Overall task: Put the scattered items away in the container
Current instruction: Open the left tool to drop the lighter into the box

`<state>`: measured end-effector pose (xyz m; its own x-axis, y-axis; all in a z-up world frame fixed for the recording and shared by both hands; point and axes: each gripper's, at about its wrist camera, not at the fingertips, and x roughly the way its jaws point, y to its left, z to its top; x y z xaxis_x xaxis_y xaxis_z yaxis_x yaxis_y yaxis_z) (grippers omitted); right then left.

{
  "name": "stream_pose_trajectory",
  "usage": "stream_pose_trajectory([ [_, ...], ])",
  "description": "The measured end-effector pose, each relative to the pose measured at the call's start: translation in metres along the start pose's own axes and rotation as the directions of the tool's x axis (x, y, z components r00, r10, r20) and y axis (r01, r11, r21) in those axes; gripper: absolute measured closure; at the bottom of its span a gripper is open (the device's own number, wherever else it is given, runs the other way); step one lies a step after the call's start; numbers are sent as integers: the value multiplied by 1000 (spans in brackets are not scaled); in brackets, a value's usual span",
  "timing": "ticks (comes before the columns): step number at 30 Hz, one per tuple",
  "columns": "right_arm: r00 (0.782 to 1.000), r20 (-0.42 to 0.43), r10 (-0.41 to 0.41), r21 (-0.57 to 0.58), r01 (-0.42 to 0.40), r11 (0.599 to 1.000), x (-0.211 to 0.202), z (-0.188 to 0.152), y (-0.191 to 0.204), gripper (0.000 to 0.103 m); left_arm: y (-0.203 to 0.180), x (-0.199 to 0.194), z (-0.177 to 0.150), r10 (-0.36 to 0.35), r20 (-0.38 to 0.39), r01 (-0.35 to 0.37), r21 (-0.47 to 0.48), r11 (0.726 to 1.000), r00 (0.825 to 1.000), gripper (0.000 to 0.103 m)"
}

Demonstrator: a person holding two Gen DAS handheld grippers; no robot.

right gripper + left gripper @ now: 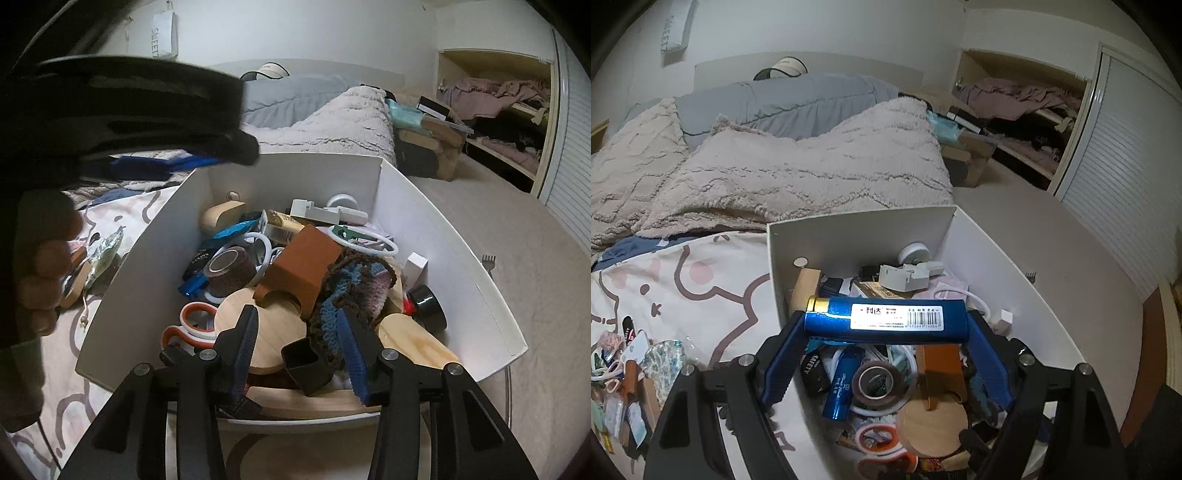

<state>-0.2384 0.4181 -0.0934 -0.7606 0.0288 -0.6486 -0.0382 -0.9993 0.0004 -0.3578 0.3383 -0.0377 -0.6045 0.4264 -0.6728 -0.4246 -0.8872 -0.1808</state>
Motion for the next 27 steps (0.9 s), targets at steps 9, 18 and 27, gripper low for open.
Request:
stream_pose_trajectory([
  [9,1000,13,-1,-2,1,1000,-1,-1,2,57,-3,29,3,59,-49,-57,40,998,997,19],
  [18,1000,14,0,-2,0,1000,-1,-1,2,57,4,33,4,60,-73,-60,6,998,996,18],
  [27,1000,-4,26,-1,-26,1000,6,1,3,57,5,26,-2,73,-63,-70,40,997,995,17],
])
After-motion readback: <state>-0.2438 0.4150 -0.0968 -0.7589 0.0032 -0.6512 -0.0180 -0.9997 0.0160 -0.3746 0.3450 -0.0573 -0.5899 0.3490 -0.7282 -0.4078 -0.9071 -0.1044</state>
